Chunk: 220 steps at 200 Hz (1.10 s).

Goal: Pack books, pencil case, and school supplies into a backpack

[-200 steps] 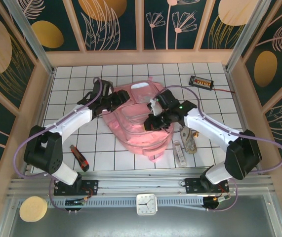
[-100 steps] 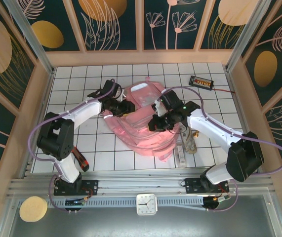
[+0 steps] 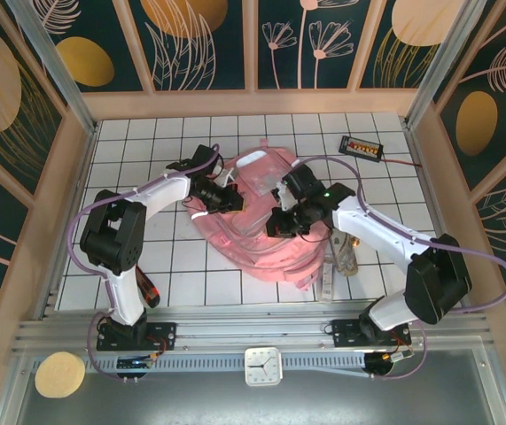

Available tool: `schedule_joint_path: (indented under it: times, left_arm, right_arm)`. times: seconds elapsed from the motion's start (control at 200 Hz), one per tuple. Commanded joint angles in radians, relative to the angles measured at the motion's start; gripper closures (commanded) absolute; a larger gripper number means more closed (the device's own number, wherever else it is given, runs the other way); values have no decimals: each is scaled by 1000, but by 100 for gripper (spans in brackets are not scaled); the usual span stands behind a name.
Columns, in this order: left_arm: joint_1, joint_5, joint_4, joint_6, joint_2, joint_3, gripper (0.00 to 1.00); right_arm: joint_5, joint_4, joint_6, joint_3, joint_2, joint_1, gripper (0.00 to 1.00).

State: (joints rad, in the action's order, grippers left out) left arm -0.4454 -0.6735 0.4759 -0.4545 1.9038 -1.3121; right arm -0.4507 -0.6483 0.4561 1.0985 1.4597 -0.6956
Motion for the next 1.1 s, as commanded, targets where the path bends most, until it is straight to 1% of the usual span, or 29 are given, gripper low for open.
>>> schedule_joint_path:
  times: [0.0, 0.04, 0.12, 0.24, 0.36, 0.415, 0.52, 0.54, 0.555, 0.681, 0.691, 0.711, 0.761, 0.851, 0.906, 0.956, 1.011, 1.066, 1.096]
  left_arm:
    - [-41, -144, -105, -117, 17, 45, 100]
    - [-41, -142, -147, -155, 14, 54, 100]
    - [-41, -121, -182, -186, 23, 51, 100]
    - [-43, -118, -223, -211, 48, 49, 100]
    - [-49, -114, -235, -207, 53, 46, 100]
    - [-49, -105, -247, -210, 41, 57, 100]
    - [-46, -56, -247, -208, 6, 74, 100]
    - [-44, -43, -247, -206, -6, 76, 95]
    - [-43, -34, -247, -204, -13, 78, 93]
    - [-24, 52, -236, -200, -109, 76, 92]
    - [-23, 60, -233, -200, -119, 77, 91]
    - [-16, 80, -230, -203, -140, 78, 87]
    - [2, 128, -217, -205, -183, 85, 69]
    - [37, 213, -184, -187, -284, 107, 53]
    - [47, 261, -151, -163, -325, 116, 37]
    - [48, 301, -133, -150, -364, 133, 32]
    - [48, 321, -134, -159, -420, 167, 27]
    - [48, 341, -138, -171, -482, 214, 18]
    - [48, 354, -142, -175, -515, 241, 11]
  right_arm:
    - [-15, 79, 78, -5, 37, -91, 100]
    - [-20, 90, 103, -3, 50, -127, 100]
    - [-51, 85, 125, 16, 91, -180, 100]
    - [-40, -1, 122, 103, 165, -243, 100]
    - [-35, -12, 141, 167, 214, -288, 100]
    - [-26, -7, 152, 165, 222, -292, 100]
    - [-12, 4, 161, 140, 219, -286, 100]
    - [-8, 7, 161, 138, 216, -285, 100]
    - [-7, 10, 161, 137, 213, -282, 100]
    - [-6, 50, 181, 129, 199, -251, 100]
    - [-4, 52, 183, 128, 199, -248, 100]
    - [4, 56, 183, 127, 194, -241, 100]
    - [21, 70, 184, 124, 185, -223, 100]
    - [-5, 110, 176, 112, 187, -158, 100]
    - [-22, 121, 151, 128, 207, -110, 100]
    - [-38, 100, 121, 178, 241, -66, 100]
    - [-47, 58, 85, 249, 280, -33, 100]
    - [-67, 25, 59, 310, 310, -19, 100]
    - [-83, 15, 51, 332, 325, -17, 100]
